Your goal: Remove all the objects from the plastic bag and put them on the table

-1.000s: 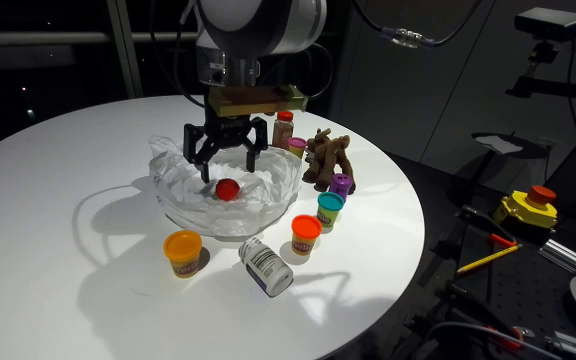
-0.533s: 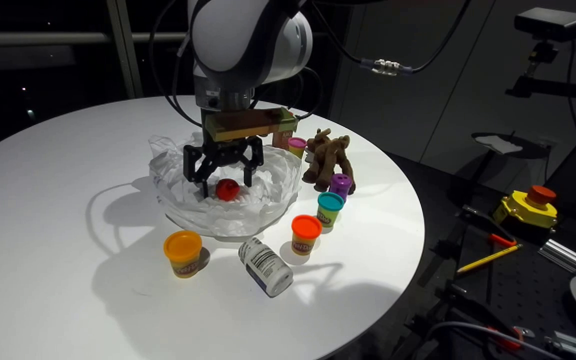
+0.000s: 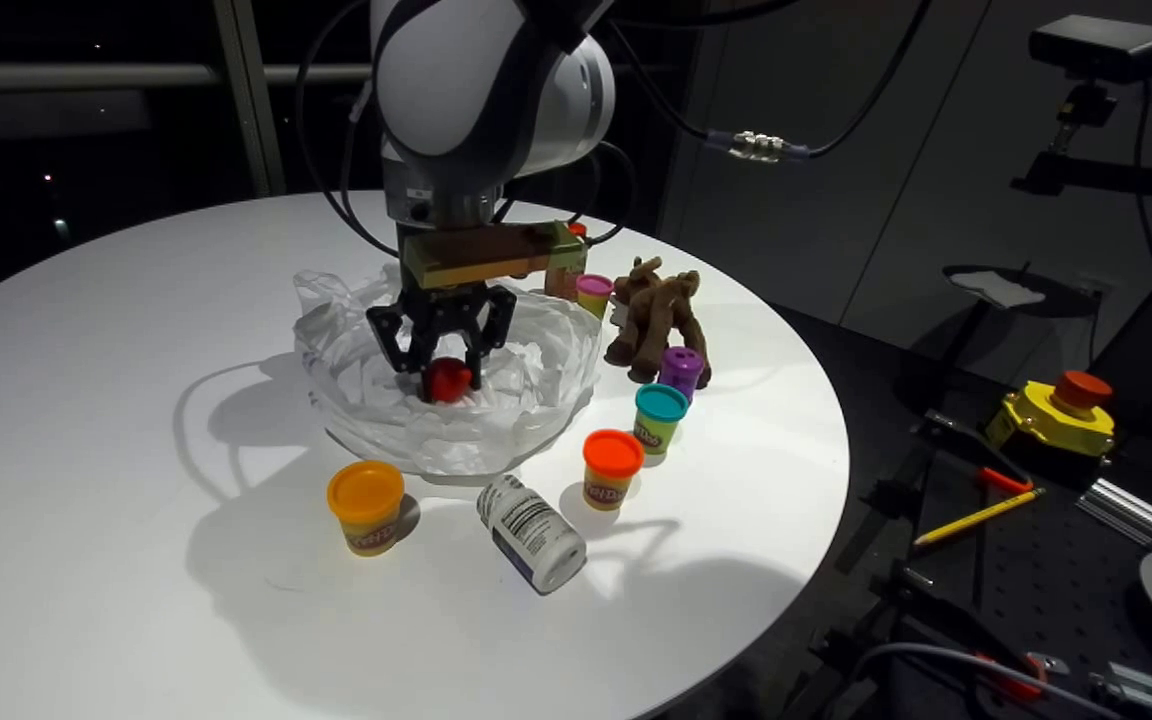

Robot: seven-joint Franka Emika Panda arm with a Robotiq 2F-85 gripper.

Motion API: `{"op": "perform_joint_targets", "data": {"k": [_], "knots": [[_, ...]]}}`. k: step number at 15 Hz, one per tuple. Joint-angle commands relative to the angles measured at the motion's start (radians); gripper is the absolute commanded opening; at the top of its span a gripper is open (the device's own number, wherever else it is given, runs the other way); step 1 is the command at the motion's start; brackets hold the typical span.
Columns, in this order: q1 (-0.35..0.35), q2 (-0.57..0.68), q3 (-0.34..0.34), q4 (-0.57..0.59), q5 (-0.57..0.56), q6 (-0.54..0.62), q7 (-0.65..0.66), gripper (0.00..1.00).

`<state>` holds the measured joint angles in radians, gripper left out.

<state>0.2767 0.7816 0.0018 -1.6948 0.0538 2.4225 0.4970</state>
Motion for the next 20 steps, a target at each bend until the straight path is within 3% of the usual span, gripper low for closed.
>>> {"op": "perform_joint_targets", "data": {"k": [1,9,14,20], "knots": [[0.018,-0.031,-0.022,-0.006,-0.002,0.006,0.034,0.26],[0.041,-0.249,-0.062,-0.143,-0.029,-0.013,0.136,0.26],[0.054,-0.477,-0.072,-0.393,-0.111,0.02,0.254,0.26],[-0.009,-0.73,-0.027,-0.732,-0.125,0.096,0.325,0.26]]}}
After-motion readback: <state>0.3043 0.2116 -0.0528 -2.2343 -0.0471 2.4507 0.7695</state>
